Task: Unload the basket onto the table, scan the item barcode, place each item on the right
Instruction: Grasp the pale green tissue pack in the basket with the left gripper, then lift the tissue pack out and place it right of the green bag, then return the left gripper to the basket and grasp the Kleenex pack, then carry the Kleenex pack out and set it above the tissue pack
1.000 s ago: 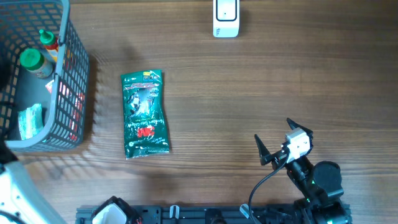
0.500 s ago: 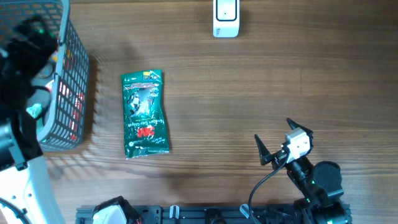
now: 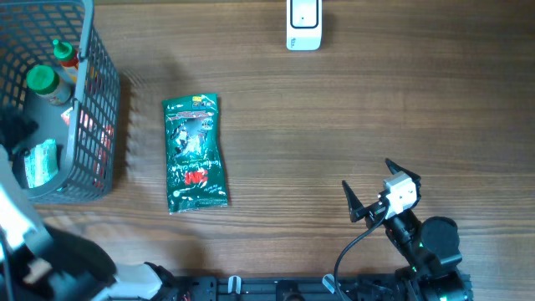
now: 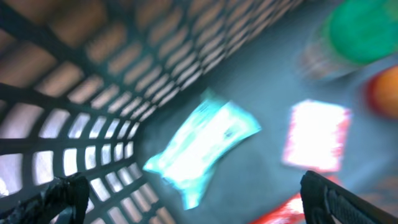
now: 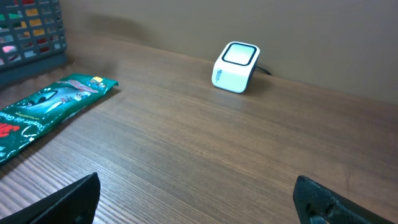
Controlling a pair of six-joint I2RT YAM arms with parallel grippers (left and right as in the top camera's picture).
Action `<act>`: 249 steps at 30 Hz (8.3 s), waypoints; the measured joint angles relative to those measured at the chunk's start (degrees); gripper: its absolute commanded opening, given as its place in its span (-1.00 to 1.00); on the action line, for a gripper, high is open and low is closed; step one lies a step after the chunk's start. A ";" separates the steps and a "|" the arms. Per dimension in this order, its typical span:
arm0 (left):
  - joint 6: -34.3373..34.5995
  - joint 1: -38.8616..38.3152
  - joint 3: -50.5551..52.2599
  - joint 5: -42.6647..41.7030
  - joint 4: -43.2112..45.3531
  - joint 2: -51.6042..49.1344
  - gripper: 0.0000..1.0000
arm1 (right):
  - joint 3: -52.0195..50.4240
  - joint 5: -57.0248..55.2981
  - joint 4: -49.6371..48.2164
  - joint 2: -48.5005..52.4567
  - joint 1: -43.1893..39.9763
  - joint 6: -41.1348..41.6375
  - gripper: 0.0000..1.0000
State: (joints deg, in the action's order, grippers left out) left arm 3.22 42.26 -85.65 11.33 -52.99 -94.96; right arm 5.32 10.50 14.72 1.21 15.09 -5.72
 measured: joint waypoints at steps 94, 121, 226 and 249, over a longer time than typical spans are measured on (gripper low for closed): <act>21.14 -65.02 13.16 -17.49 10.19 -5.33 -0.71 | 0.00 0.00 -0.02 0.00 0.00 0.00 1.00; 11.56 -58.12 -8.79 -11.78 19.37 7.74 1.00 | 0.00 0.00 0.00 0.00 0.00 0.00 0.99; 25.55 -79.14 -7.50 -12.04 5.42 -9.53 -0.44 | 0.00 0.00 0.00 0.00 0.00 0.00 1.00; 32.30 -67.32 -5.92 -1.90 9.77 -25.29 -0.40 | 0.00 0.00 0.00 0.00 0.00 0.00 1.00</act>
State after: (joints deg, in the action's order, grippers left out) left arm 35.53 -25.06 -91.57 9.43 -43.22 -120.25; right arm 5.32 10.50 14.72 1.21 15.09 -5.72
